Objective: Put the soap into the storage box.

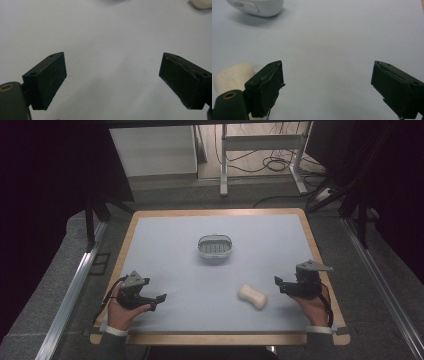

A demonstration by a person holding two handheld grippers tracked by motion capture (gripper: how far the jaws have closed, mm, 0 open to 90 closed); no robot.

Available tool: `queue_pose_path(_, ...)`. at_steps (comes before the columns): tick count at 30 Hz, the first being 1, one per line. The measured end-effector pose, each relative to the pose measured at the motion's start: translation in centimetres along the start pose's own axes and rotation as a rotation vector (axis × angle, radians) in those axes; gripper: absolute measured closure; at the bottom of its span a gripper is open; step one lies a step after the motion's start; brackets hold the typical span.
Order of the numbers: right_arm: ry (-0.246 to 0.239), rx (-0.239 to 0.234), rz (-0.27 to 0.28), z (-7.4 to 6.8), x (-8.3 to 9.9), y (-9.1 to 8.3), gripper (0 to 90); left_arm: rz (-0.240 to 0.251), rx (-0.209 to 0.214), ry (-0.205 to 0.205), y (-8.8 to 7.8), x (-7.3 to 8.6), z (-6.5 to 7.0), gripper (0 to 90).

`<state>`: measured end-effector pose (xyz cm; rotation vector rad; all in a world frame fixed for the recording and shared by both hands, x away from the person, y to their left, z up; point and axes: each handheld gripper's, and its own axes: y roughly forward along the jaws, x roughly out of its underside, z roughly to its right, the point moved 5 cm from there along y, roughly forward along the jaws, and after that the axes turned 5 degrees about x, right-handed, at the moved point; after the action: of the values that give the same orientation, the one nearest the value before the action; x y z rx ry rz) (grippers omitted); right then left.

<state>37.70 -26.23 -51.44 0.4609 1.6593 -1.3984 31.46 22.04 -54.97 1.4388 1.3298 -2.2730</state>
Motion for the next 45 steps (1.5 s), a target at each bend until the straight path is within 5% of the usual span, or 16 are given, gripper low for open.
queue_pose_path(11,-0.007,0.01,-0.014,0.8,0.2,-0.3,11.8,0.002,-0.056,0.01,-0.1,-0.1,0.0,9.1)
queue_pose_path(28,-0.062,-0.035,0.024,-1.1,-1.1,-1.8,17.8,0.011,-0.024,0.02,-0.6,-0.4,0.6,9.5)
queue_pose_path(39,-0.106,-0.049,-0.057,-1.6,-1.8,-2.3,18.5,0.008,0.012,0.015,-0.6,-0.5,1.3,10.6)
queue_pose_path(45,-0.157,-0.117,-0.117,-2.5,-2.3,-2.8,19.8,-0.01,0.007,0.025,-0.2,-0.5,1.3,11.0)
